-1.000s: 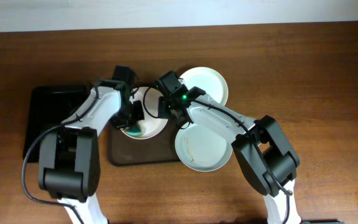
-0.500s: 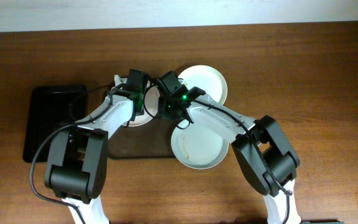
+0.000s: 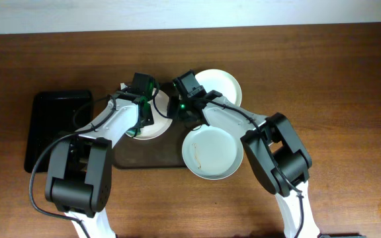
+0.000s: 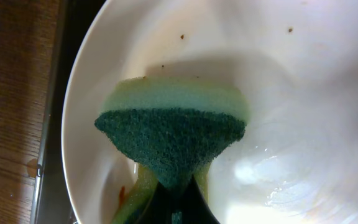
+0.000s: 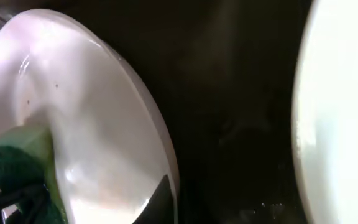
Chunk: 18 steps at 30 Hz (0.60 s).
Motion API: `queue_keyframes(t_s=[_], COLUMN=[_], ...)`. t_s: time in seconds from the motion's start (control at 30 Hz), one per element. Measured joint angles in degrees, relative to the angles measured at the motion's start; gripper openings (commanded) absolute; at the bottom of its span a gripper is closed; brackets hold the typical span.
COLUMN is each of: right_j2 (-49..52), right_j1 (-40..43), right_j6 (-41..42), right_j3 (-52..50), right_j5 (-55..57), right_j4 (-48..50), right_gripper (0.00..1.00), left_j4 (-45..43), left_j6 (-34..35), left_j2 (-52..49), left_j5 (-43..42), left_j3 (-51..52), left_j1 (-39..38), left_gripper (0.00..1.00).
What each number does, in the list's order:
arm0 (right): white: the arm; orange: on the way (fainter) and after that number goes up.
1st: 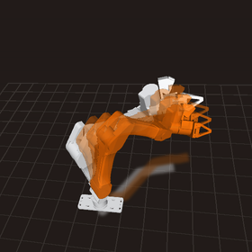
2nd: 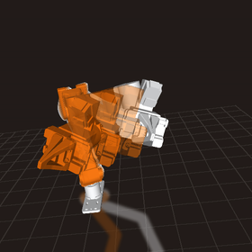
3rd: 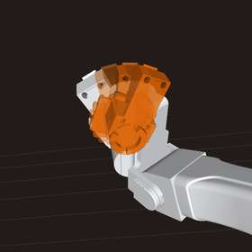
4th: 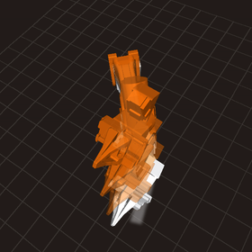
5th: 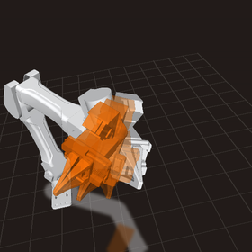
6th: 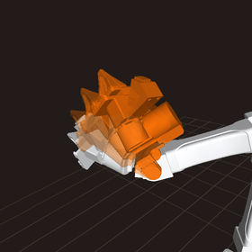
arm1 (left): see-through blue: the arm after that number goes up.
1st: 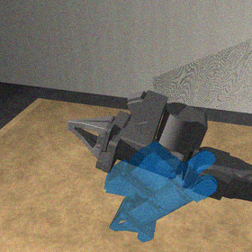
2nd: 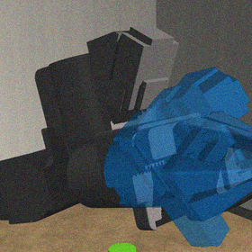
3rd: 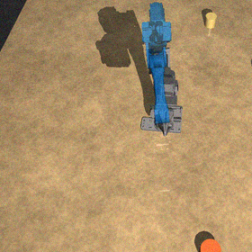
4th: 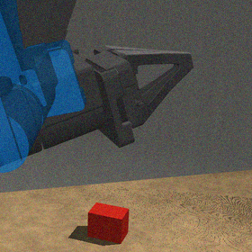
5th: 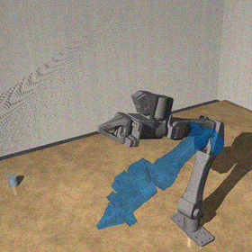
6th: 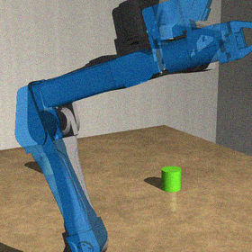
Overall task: Clean dirty plates on tray and stack at the side
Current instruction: 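Scrub the held plate with the sponge in the left gripper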
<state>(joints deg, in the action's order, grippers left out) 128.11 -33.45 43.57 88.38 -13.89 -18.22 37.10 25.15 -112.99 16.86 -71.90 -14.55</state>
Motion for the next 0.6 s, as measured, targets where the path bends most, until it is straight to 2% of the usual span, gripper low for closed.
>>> queue_keyframes(t_s=[0.13, 0.3, 0.5, 0.6], right_j2=[0.00, 0.00, 0.00, 0.00], right_j1=[0.26, 0.48, 0.46, 0.48], right_j6=[1.09, 2.03, 2.56, 2.75], right_j3=[0.13, 0.20, 0.22, 0.22], right_j5=[-0.39, -1.46, -3.19, -3.19], right_j4=[-0.85, -1.27, -1.68, -1.97], right_gripper=[0.04, 0.04, 0.04, 0.04], left_j4=[0.09, -6.82, -4.81, -9.20], left_j6=[0.02, 0.26, 0.37, 0.46], left_j2=[0.02, -0.46, -0.85, -0.85], left_j5=[1.20, 8.79, 15.96, 17.73], left_j3=[0.00, 1.22, 1.33, 1.29], left_j1=[-0.13, -1.03, -1.09, -1.03], left_gripper=[0.01, 0.00, 0.01, 0.01])
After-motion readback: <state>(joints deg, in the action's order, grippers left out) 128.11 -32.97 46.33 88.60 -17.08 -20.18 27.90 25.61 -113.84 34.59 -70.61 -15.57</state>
